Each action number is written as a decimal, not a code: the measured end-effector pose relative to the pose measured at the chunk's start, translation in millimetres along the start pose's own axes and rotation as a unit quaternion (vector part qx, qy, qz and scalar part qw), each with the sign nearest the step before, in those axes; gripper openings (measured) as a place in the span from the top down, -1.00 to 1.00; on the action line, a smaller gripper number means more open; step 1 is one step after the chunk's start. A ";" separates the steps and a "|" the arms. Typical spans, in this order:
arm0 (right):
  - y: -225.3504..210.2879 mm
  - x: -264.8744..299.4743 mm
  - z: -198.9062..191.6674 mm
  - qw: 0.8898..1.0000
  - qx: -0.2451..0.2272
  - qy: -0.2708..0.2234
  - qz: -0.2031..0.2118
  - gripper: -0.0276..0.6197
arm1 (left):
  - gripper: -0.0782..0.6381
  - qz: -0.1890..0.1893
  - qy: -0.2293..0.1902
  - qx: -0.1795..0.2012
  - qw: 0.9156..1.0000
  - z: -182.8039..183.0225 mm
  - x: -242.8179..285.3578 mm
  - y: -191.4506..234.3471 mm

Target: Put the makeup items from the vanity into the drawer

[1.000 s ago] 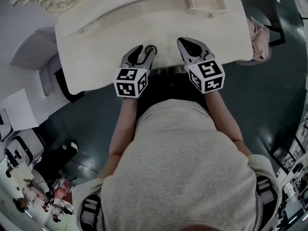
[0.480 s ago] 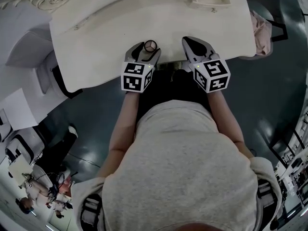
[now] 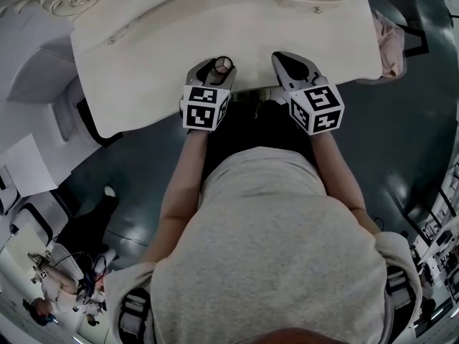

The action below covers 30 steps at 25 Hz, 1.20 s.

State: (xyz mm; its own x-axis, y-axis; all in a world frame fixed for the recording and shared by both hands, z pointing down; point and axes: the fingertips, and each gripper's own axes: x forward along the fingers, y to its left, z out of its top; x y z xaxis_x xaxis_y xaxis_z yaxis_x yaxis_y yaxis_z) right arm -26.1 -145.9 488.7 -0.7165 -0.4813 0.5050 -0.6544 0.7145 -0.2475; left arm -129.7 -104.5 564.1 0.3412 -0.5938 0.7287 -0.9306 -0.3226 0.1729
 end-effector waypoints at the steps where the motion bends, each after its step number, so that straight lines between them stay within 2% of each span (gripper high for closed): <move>1: 0.6 0.6 0.4 1.000 0.000 -0.001 0.000 0.89 | 0.17 -0.001 0.002 0.004 1.000 0.3 0.7 0.1; 5: 3.8 2.2 2.5 1.000 -0.001 -0.004 0.003 0.89 | 0.17 -0.004 0.000 0.018 1.000 5.3 3.4 -0.9; 9: 6.5 1.9 7.2 1.000 -0.002 -0.010 0.001 0.89 | 0.17 -0.009 -0.022 0.014 1.000 17.8 -0.7 0.5; 18: -2.2 -4.9 29.9 0.998 0.010 -0.049 -0.033 0.89 | 0.17 -0.013 -0.070 0.046 0.996 63.8 -14.4 7.9; 23: -6.5 -7.1 48.2 0.995 0.021 -0.080 -0.049 0.89 | 0.17 -0.050 -0.081 0.052 0.994 84.8 -16.6 4.6; 30: -17.6 -22.9 59.8 0.989 0.033 -0.110 -0.092 0.89 | 0.17 -0.089 -0.099 0.084 0.987 110.6 -12.0 -7.3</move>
State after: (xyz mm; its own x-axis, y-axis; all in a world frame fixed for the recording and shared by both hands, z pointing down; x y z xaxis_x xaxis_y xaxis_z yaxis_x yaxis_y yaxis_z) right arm -12.7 -177.8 432.0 -0.6142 -0.7039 0.3568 -0.7878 0.5737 -0.2243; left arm -112.4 -176.6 480.8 0.5324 -0.6440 0.5494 -0.8239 -0.5431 0.1619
